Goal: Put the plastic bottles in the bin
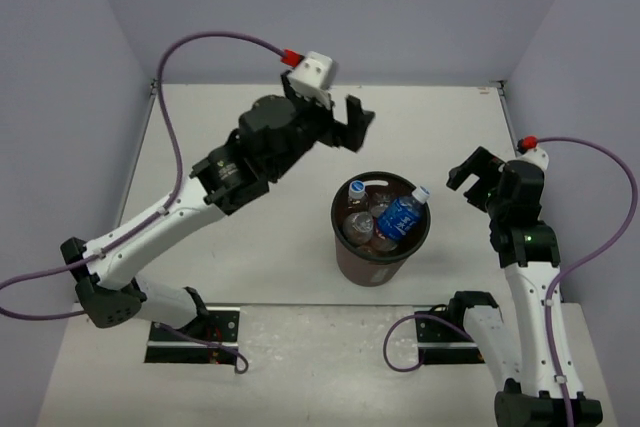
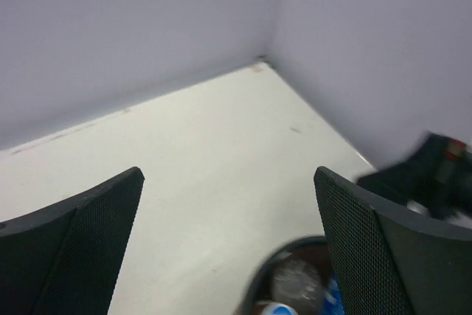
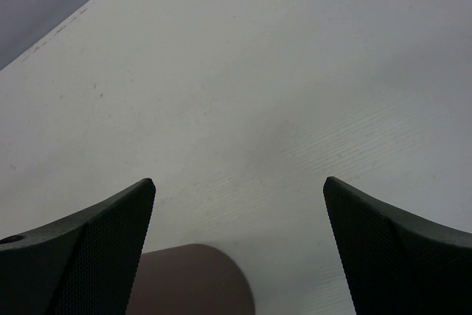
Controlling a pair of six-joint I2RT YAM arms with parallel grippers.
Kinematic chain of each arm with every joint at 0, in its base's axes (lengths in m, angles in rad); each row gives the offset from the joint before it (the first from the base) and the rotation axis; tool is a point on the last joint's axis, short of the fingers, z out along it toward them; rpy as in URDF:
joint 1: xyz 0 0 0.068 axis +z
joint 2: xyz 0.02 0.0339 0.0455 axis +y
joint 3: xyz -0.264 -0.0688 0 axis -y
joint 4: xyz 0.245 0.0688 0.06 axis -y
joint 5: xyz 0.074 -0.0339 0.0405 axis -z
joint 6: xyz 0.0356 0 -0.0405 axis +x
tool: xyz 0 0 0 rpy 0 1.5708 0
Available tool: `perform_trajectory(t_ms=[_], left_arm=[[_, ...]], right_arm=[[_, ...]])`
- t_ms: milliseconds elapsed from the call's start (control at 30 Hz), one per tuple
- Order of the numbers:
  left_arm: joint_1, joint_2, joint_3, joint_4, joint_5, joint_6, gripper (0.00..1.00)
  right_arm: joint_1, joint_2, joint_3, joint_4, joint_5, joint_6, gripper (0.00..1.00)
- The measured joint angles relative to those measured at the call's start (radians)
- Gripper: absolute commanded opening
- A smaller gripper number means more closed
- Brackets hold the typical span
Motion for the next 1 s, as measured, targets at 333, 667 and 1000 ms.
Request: perform_trajectory(t_ms=[333,667,1000], left_arm=[[0.58,-0.212,-0.271,-0.167,-0.087,-0.203,1.0],[0.826,-0.35,-0.673,-0.304,-0.172,-0.346,1.0],[0.826,-0.67,-0.78,-0.188,-0.152,-0.34,1.0]], right_arm=[[0.0,-0.011,0.0,-0.001,0.068,0.003,0.99],[0.0,-0.138,-0.09,0.043,0.099,0.023,0.99],[0.0,-0.264,-0.178,0.084,0.121,0.043,0.99]])
